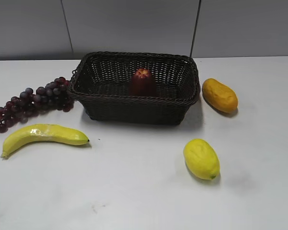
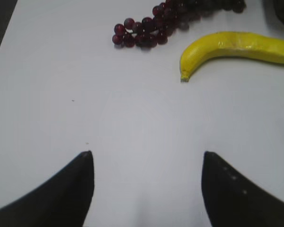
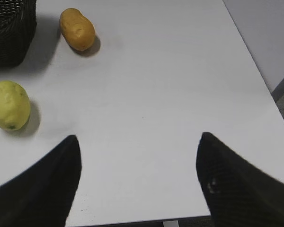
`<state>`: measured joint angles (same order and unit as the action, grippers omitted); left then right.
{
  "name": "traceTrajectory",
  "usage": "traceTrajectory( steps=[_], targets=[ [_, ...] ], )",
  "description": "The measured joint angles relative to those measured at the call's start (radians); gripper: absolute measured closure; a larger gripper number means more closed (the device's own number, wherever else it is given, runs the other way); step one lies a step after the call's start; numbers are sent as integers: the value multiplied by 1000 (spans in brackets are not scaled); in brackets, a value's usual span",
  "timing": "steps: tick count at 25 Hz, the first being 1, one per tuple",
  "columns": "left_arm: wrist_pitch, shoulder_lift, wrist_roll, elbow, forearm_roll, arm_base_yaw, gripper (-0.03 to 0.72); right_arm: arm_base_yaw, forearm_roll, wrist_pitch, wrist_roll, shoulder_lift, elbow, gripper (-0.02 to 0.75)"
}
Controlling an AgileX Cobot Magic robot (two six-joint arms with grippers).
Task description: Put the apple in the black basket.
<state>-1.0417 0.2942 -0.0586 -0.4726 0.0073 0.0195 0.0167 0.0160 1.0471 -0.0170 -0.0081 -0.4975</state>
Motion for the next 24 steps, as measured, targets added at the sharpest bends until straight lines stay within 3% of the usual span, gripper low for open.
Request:
traceTrajectory(
  steps=[12,19,24],
  targets=[
    [-10,-265,0,3,0,0,236,0,0,0,0,0,0,163],
    [-14,-277,0,3,1,0,239,0,0,0,-1,0,0,163],
    [-14,-277,0,3,1,0,162,0,0,0,-1,0,0,163]
  ],
)
